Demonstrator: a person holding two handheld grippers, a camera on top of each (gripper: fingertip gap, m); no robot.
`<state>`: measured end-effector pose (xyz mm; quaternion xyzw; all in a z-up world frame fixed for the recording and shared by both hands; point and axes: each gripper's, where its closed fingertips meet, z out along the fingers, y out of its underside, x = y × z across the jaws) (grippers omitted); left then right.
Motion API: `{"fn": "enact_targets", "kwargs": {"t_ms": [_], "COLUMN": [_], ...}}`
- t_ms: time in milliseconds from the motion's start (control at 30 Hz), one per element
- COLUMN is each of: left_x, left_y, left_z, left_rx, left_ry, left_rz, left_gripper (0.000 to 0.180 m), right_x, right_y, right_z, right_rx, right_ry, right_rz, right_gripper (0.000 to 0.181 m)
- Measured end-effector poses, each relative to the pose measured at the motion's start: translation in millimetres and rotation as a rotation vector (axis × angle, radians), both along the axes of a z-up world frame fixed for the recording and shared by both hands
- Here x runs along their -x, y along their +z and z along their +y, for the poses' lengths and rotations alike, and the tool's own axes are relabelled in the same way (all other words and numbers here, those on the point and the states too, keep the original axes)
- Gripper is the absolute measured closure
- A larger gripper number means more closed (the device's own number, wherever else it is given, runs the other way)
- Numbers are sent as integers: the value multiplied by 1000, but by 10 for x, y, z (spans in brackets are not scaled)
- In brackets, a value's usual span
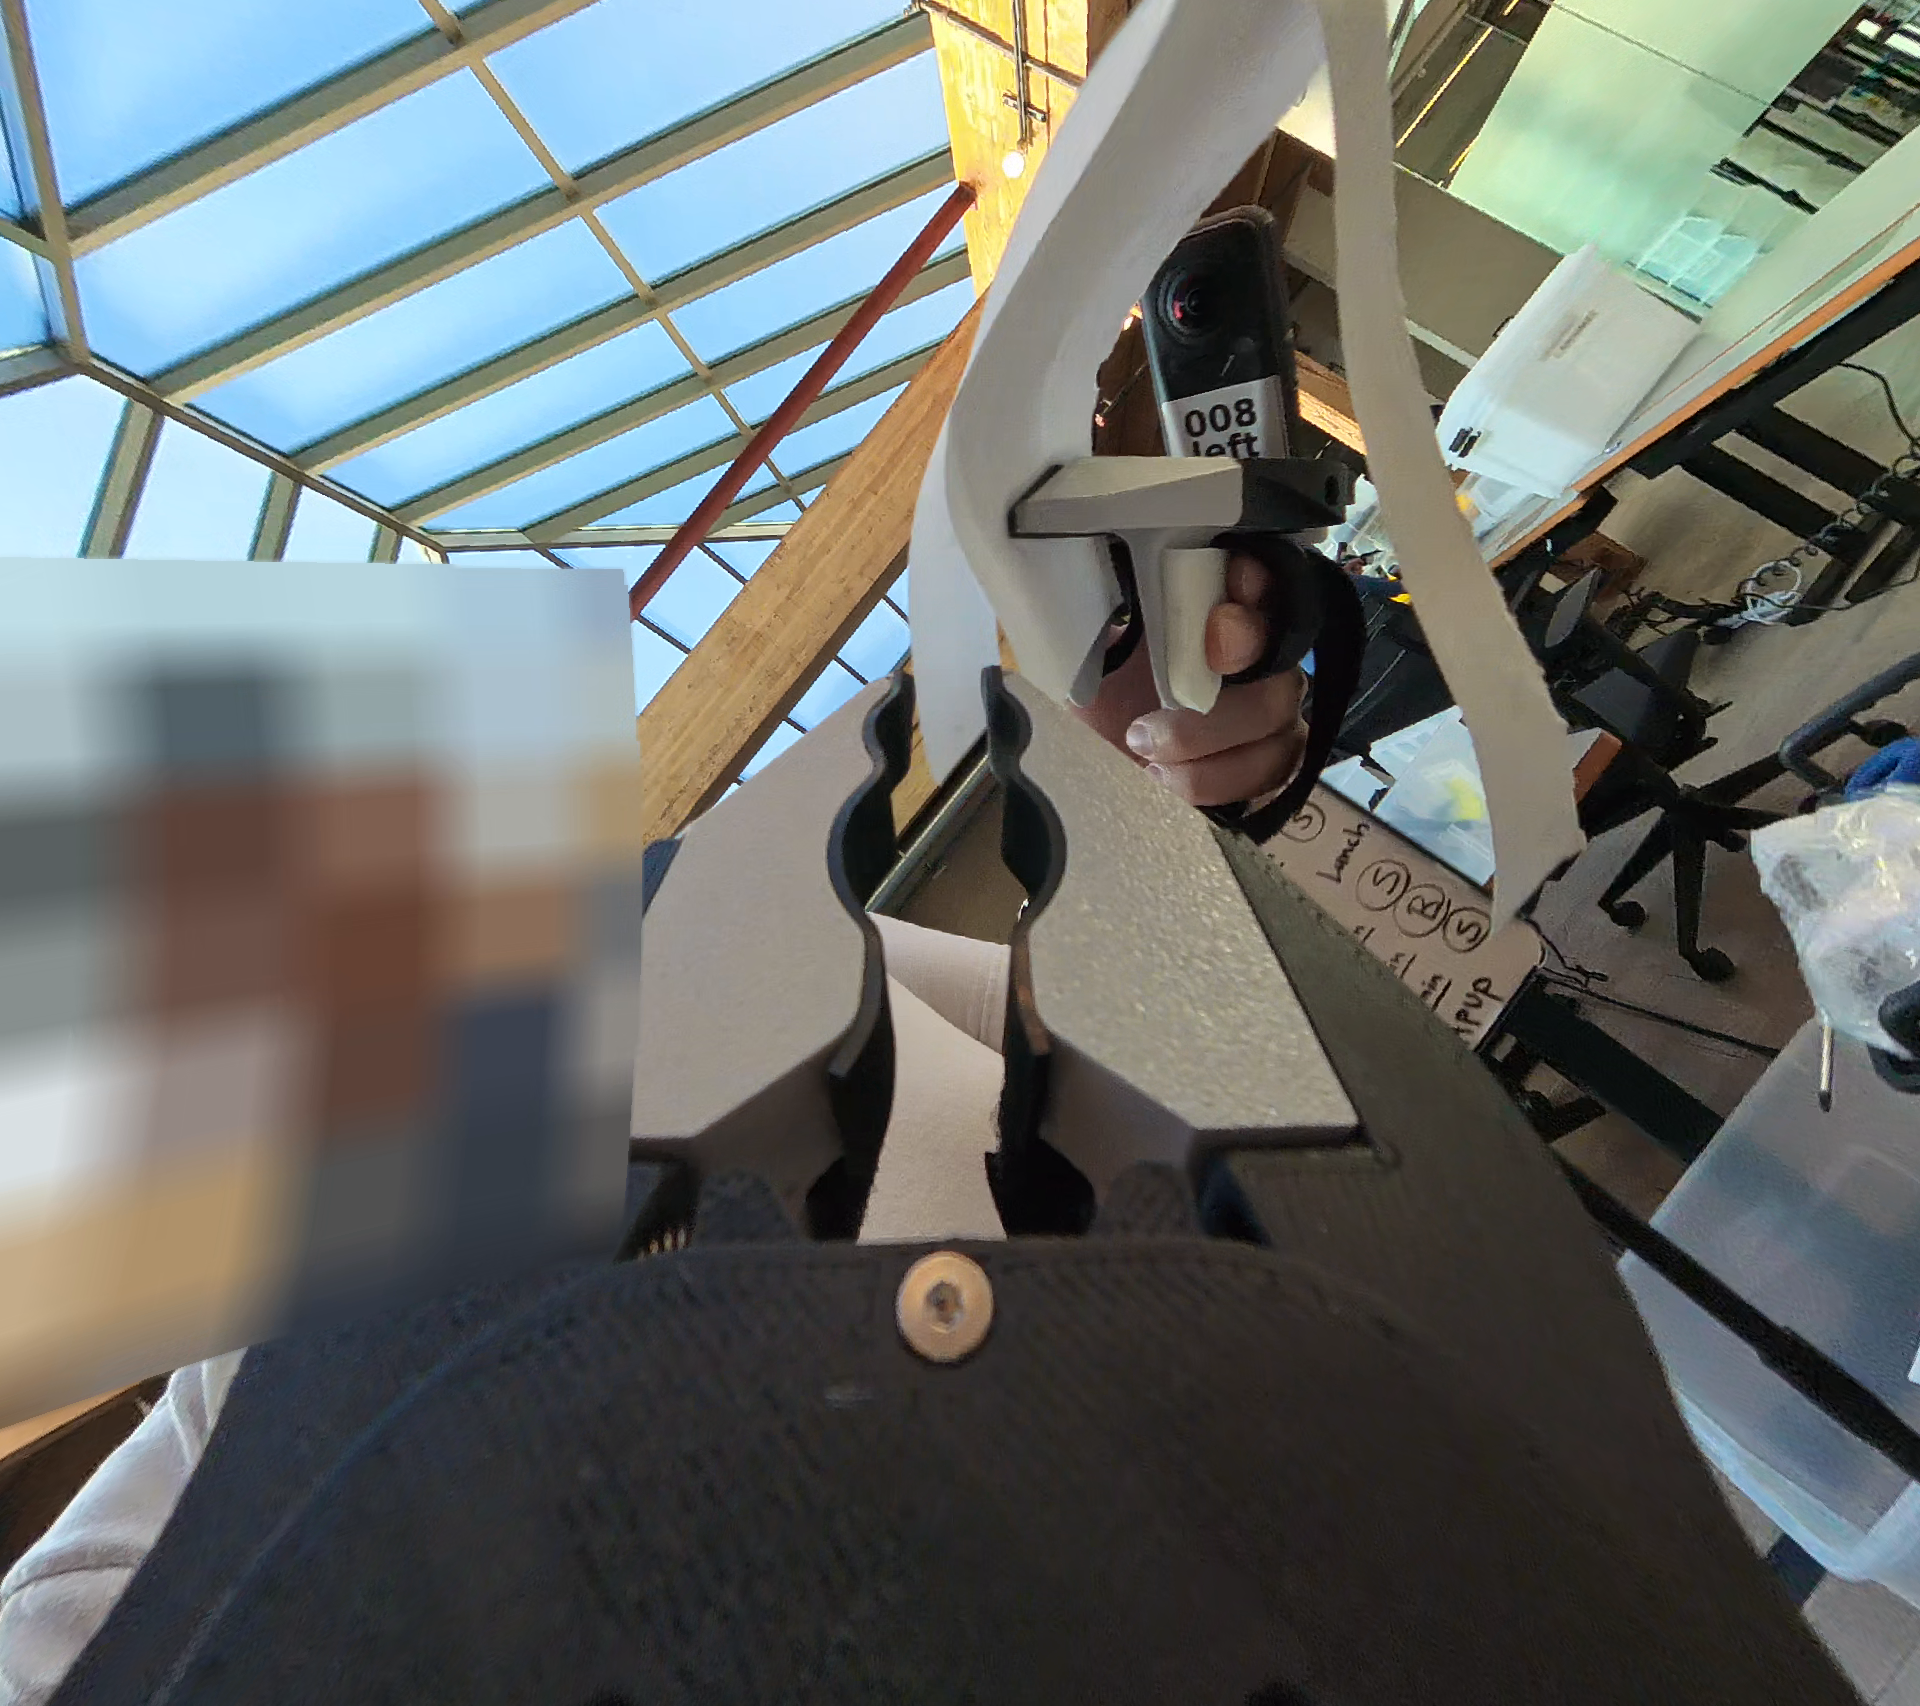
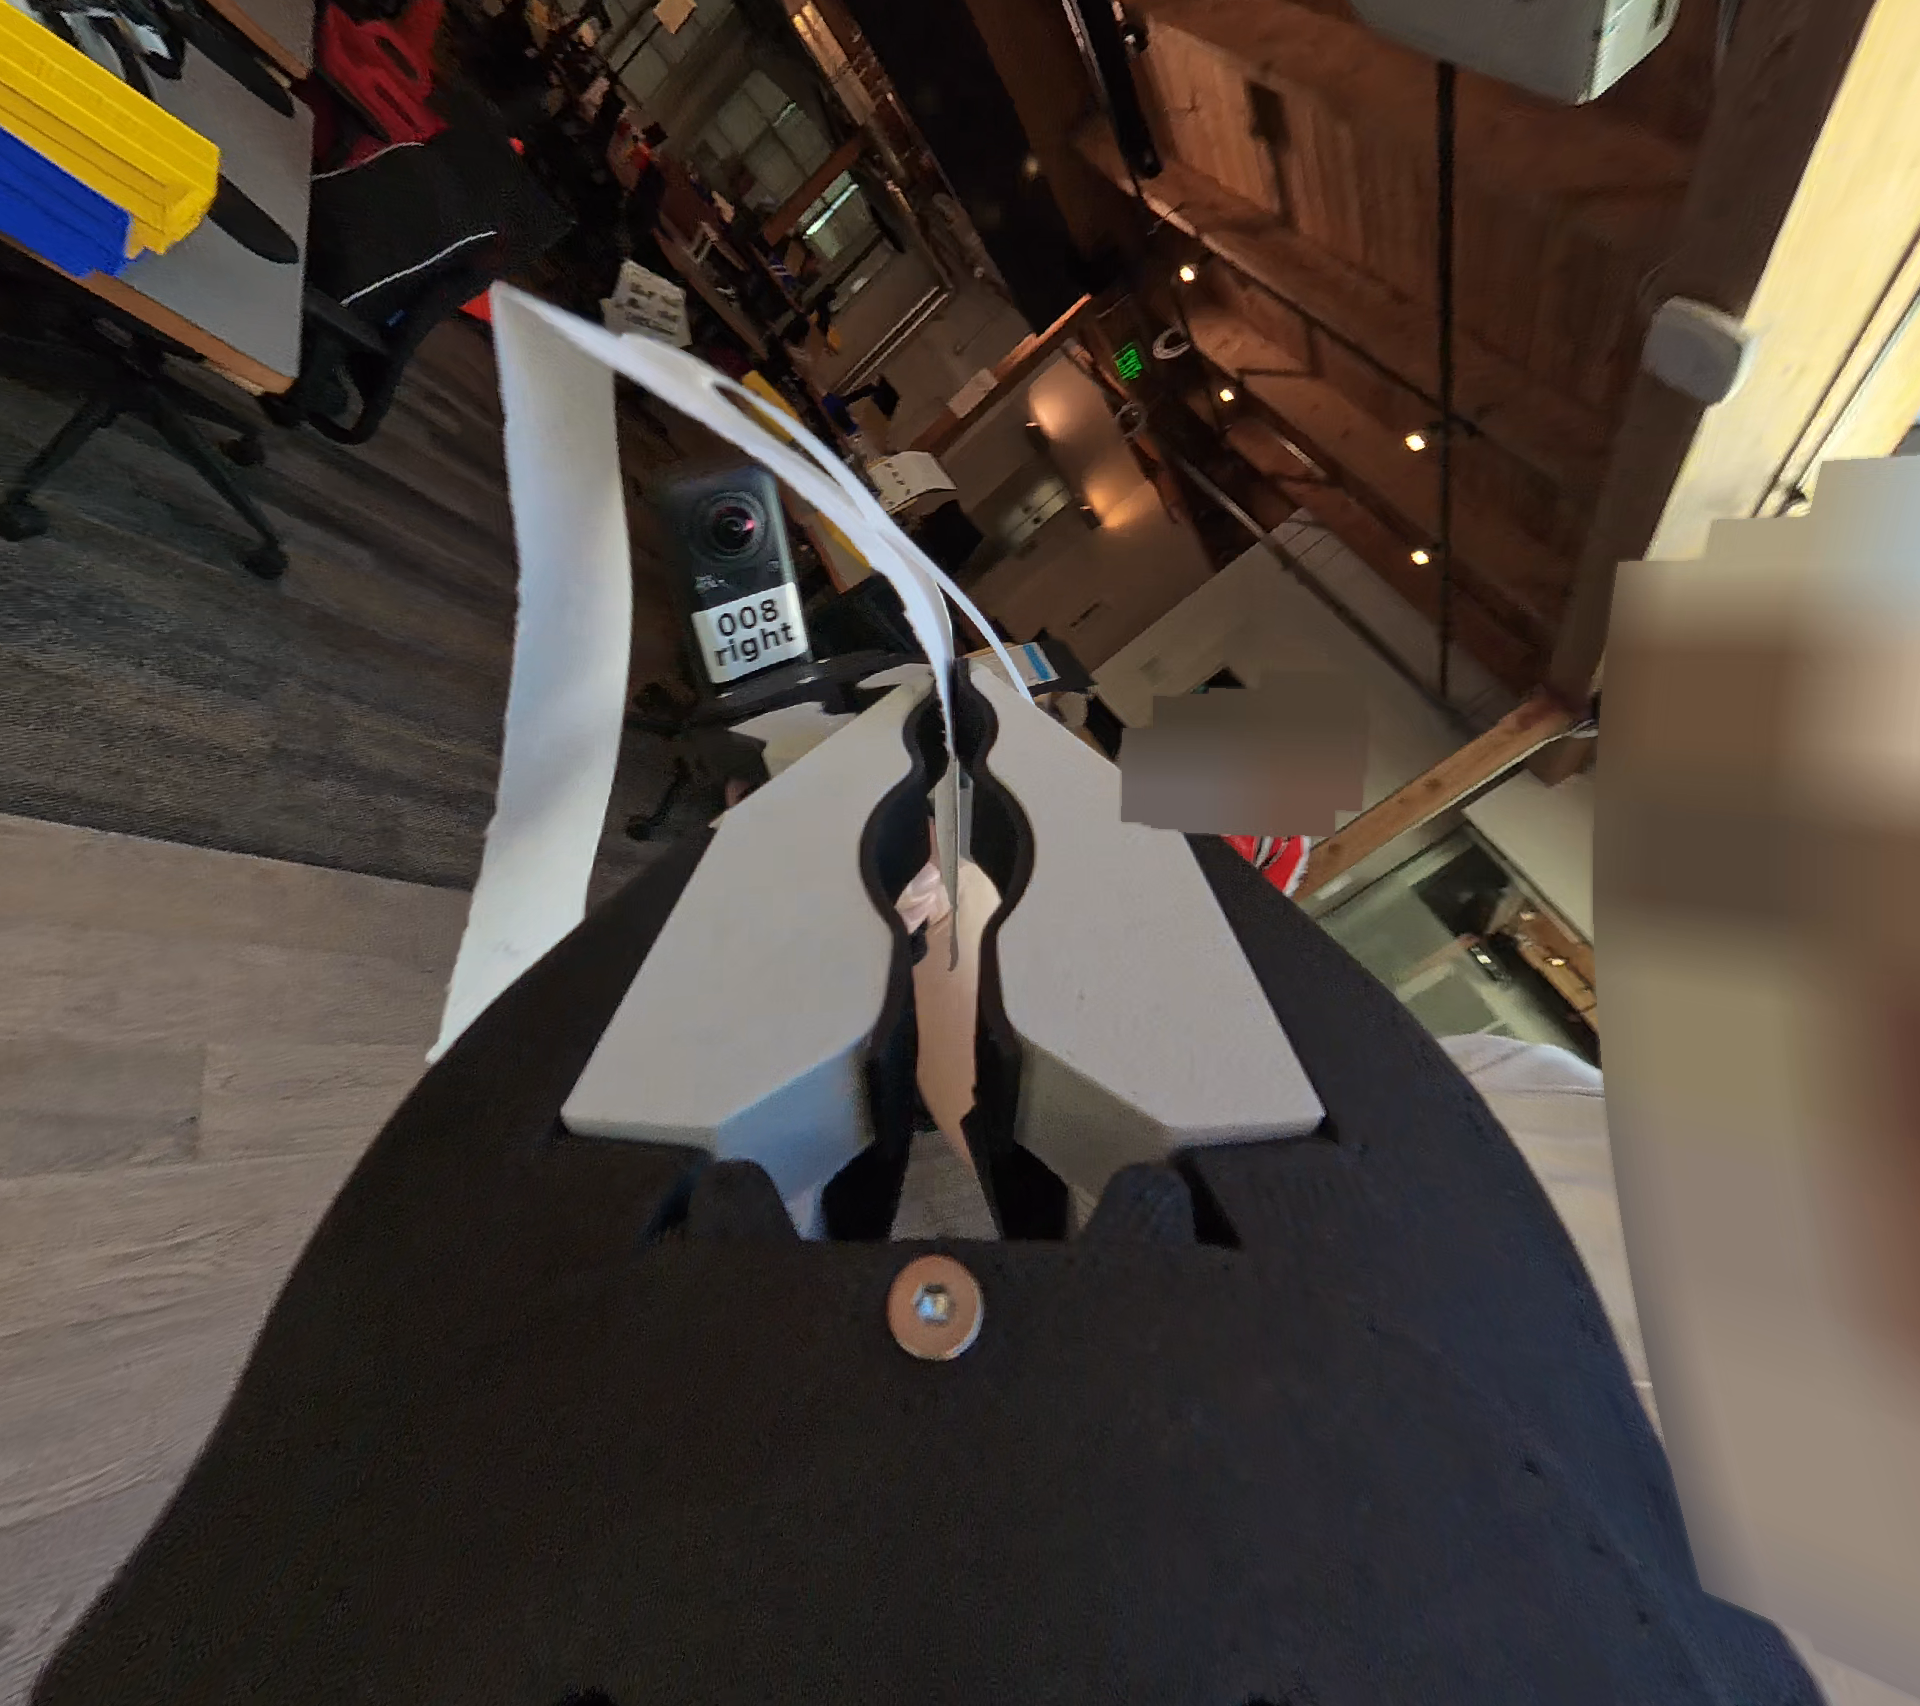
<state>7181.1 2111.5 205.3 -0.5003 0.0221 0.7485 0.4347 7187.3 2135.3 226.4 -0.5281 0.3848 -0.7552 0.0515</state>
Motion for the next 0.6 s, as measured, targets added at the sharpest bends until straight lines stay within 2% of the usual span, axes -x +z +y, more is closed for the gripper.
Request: {"fn": "enact_targets", "kwargs": {"t_ms": [100,200,267,367,500,600], "left_x": [-247,-454,-586,-778,-1014,-1219], "left_y": [-38,67,5,-40,-267,-379], "left_z": [1017,1971,2696,3687,5104,6239], "left_rx": [-4,-13,27,26,50,51], "left_ry": [17,35,-3,-2,29,71], "left_rz": [0,40,-3,-14,-47,11], "left_gripper": [165,157,155,154,165,170], "right_x": [-318,-586,-693,-852,-1071,-1263], "right_y": [31,-4,1,-155,-374,-455], "right_z": [1037,2063,2644,3515,4841,5951], "right_rx": [152,184,200,111,11,6], "right_ry": [-66,-38,-37,-3,91,156], "right_rz": [18,48,61,117,155,132], "right_gripper": [181,181,181,181,181,181]}}
